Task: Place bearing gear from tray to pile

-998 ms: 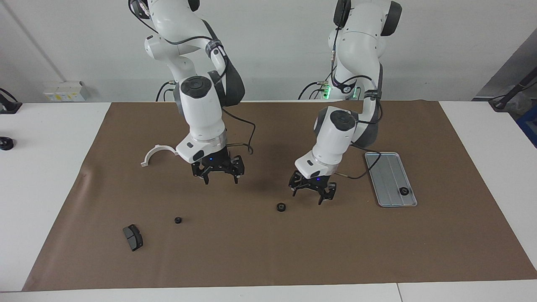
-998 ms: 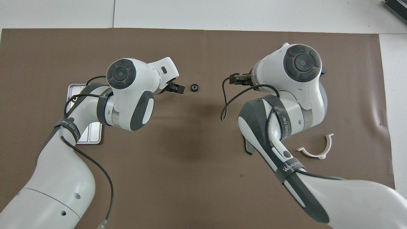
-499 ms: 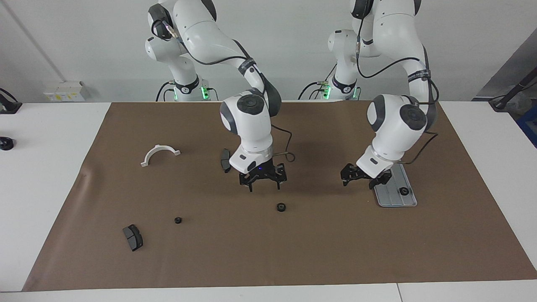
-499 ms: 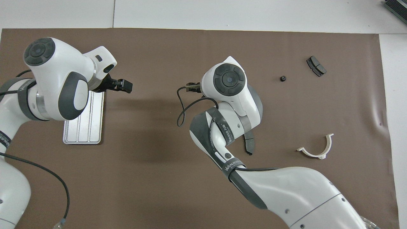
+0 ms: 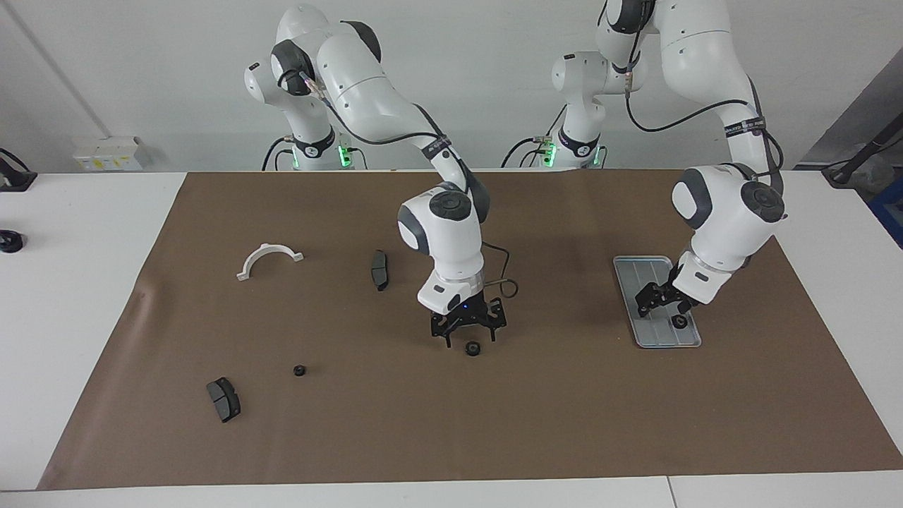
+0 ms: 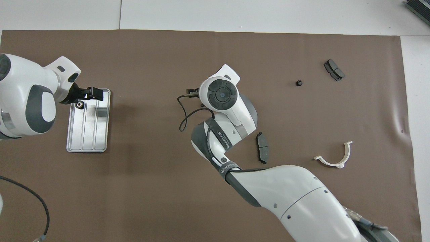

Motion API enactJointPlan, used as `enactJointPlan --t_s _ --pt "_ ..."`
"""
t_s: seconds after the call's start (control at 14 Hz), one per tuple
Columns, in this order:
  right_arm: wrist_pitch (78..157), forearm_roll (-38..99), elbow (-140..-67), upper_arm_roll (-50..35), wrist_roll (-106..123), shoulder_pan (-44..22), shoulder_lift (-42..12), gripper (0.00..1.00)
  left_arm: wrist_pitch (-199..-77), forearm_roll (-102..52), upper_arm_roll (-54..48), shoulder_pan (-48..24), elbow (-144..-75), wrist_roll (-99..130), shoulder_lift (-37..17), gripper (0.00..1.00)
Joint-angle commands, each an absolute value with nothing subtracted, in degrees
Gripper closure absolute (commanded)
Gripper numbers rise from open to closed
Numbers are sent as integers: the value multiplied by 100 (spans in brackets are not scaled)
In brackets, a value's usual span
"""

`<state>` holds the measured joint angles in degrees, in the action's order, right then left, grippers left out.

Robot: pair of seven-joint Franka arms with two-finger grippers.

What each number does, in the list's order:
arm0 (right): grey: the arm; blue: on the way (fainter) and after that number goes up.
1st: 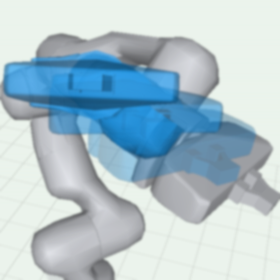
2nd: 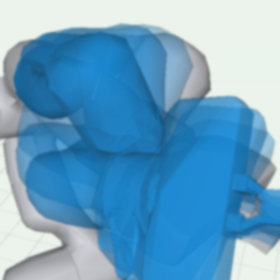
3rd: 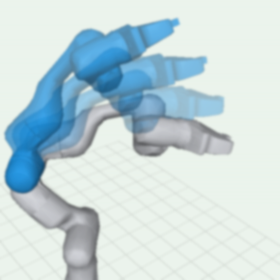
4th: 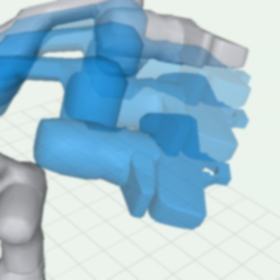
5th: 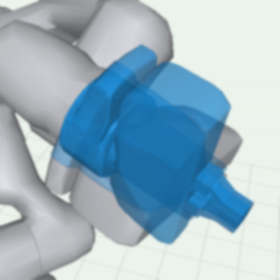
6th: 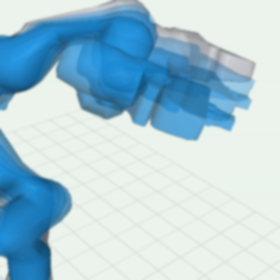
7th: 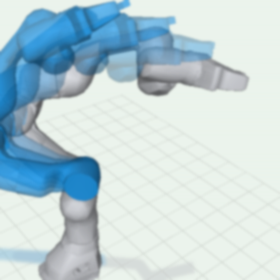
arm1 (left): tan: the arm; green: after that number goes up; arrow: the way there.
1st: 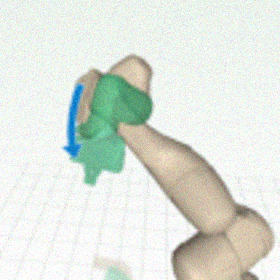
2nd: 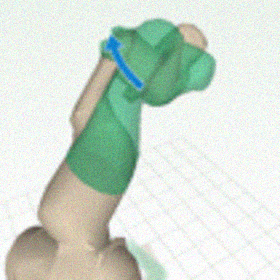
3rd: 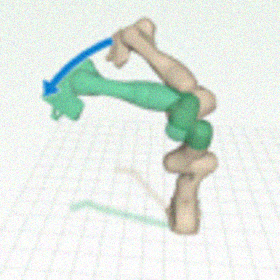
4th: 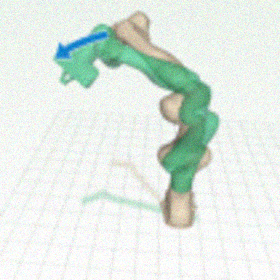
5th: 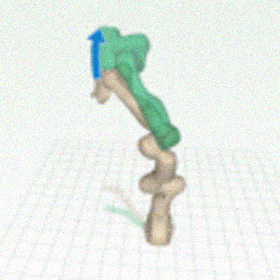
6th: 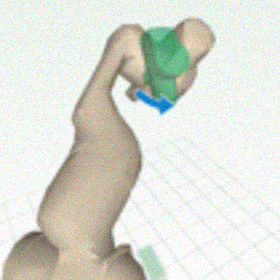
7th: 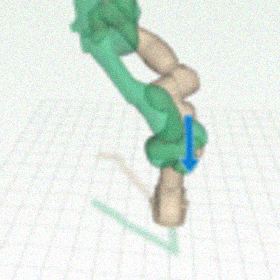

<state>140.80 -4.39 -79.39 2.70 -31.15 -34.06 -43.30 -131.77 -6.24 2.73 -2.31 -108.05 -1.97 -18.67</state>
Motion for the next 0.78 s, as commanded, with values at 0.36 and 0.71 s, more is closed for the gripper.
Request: enactJointPlan --t_s 0.36,0.71 --pt "14212 -791 -7761 246 -3155 -3471 -4509 29 -14142 -536 316 0 -11320 -202 -1757 7" --pt "14212 -879 -7796 246 -3129 -3472 -4491 37 -14247 -536 316 141 -11470 -202 -1802 22"
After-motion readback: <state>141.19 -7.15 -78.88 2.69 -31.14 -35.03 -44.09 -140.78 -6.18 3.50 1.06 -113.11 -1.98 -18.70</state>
